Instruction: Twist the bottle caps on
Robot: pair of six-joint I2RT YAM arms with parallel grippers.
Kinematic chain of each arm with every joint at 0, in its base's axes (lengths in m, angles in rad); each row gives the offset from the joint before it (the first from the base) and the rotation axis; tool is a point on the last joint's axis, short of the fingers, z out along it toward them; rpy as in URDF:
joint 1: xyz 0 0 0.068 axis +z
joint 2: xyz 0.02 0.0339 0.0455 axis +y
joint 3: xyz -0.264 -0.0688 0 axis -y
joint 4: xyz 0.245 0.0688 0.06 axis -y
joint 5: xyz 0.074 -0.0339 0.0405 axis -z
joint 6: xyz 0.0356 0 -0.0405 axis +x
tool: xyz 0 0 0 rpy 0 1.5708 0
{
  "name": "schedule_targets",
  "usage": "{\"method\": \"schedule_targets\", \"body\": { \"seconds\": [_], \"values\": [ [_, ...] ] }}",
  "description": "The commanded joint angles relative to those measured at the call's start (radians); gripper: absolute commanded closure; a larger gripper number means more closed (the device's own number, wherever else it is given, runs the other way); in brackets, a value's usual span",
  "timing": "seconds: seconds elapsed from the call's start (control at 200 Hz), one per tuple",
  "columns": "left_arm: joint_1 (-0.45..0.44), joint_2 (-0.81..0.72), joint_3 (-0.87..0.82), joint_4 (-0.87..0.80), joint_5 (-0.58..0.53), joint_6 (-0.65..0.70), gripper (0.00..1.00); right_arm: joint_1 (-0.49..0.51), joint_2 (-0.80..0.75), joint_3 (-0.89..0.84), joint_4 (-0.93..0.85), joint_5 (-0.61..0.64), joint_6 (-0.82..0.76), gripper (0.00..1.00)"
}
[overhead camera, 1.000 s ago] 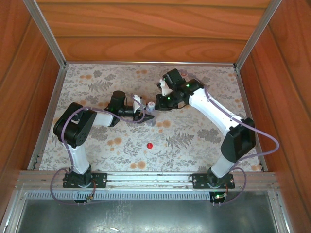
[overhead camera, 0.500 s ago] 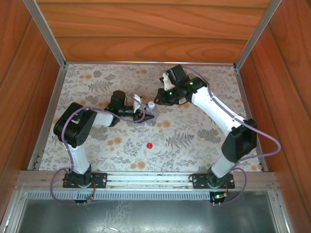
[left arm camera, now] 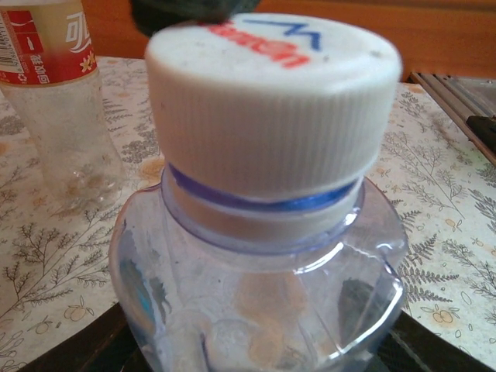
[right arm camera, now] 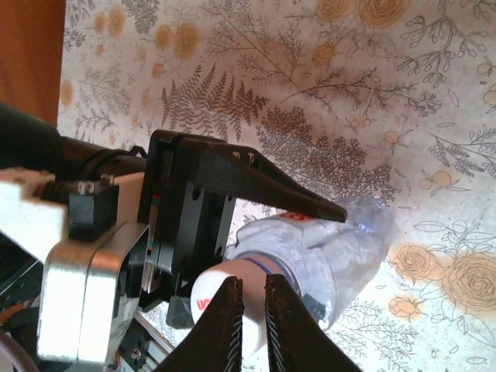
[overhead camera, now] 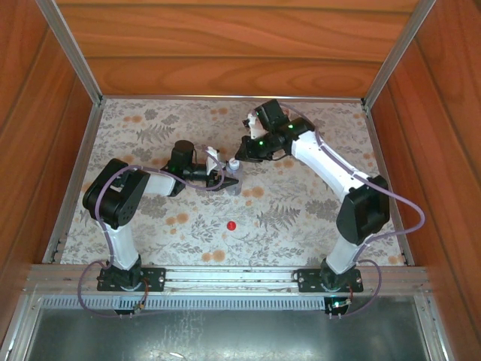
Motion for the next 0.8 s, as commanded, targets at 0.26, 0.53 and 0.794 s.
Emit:
{"method": "schedule_targets", "body": {
  "seconds": [0.26, 0.53, 0.794],
  "values": [
    [-0.009, 0.026, 0.002, -0.051, 0.014, -0.008, 0.42, 0.044, -0.129, -0.132, 0.0, -0.028, 0.054, 0.88],
    [-0.01, 0.025, 0.001, -0.051, 0.012, -0.008, 0.42, -0.013, -0.085, -0.042, 0.013, 0.01, 0.023, 0.73],
    [-0.008, 0.02, 0.0, -0.052, 0.006, -0.005, 0.42, -0.016, 0.039, 0.073, -0.047, -0.046, -0.052, 0.79]
  ]
}}
